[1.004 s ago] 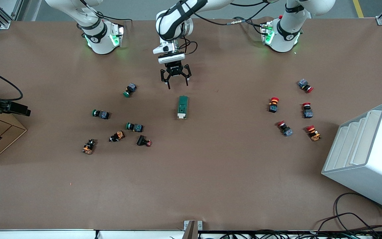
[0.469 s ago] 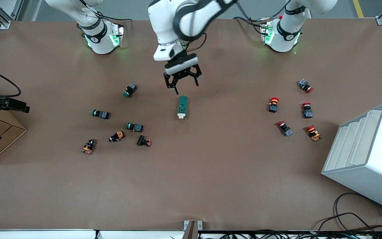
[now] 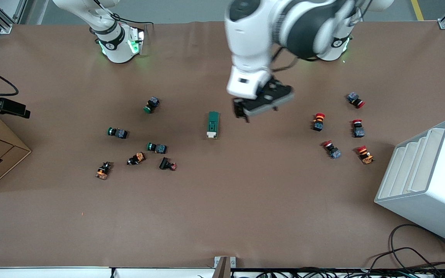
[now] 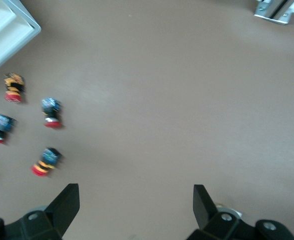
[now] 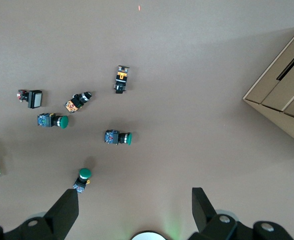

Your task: Close load switch with both arms

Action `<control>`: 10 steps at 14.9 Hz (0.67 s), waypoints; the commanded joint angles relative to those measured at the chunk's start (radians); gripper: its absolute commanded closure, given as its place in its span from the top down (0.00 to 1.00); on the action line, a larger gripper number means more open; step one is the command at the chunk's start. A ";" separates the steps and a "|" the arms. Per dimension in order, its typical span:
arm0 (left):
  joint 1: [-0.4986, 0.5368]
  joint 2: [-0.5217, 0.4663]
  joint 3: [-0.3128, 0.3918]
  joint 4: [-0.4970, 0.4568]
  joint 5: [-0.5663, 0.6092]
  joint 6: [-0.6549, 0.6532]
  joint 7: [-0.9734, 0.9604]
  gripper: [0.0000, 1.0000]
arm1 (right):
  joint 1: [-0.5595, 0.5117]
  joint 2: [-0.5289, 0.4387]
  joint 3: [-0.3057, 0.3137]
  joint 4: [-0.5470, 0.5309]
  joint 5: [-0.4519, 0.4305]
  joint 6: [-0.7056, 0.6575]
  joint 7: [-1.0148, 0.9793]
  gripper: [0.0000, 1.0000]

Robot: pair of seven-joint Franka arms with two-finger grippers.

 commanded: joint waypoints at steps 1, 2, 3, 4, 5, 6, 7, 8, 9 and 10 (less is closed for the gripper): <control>0.127 -0.040 -0.011 0.035 -0.090 -0.039 0.231 1.00 | -0.080 -0.090 0.106 -0.109 -0.010 0.022 -0.009 1.00; 0.167 -0.089 0.000 0.029 -0.129 -0.039 0.328 1.00 | -0.077 -0.119 0.108 -0.147 -0.013 0.041 -0.009 1.00; 0.227 -0.129 0.001 0.017 -0.167 -0.045 0.446 1.00 | -0.072 -0.143 0.108 -0.181 -0.019 0.056 -0.009 1.00; 0.293 -0.174 0.003 -0.006 -0.210 -0.065 0.569 1.00 | -0.072 -0.163 0.109 -0.206 -0.024 0.067 -0.009 1.00; 0.336 -0.217 0.017 -0.031 -0.239 -0.080 0.668 1.00 | -0.071 -0.176 0.109 -0.212 -0.024 0.068 -0.009 1.00; 0.346 -0.260 0.064 -0.063 -0.246 -0.091 0.742 1.00 | -0.069 -0.183 0.109 -0.214 -0.024 0.067 -0.009 1.00; 0.338 -0.298 0.128 -0.093 -0.253 -0.105 0.802 1.00 | -0.063 -0.200 0.106 -0.218 -0.024 0.064 -0.009 1.00; 0.329 -0.320 0.176 -0.103 -0.264 -0.140 0.862 1.00 | -0.061 -0.218 0.106 -0.236 -0.024 0.062 -0.009 1.00; 0.330 -0.326 0.207 -0.098 -0.275 -0.183 0.911 1.00 | -0.060 -0.251 0.106 -0.267 -0.024 0.067 -0.009 1.00; 0.338 -0.341 0.228 -0.100 -0.291 -0.209 0.951 1.00 | -0.055 -0.278 0.105 -0.295 -0.024 0.068 -0.009 1.00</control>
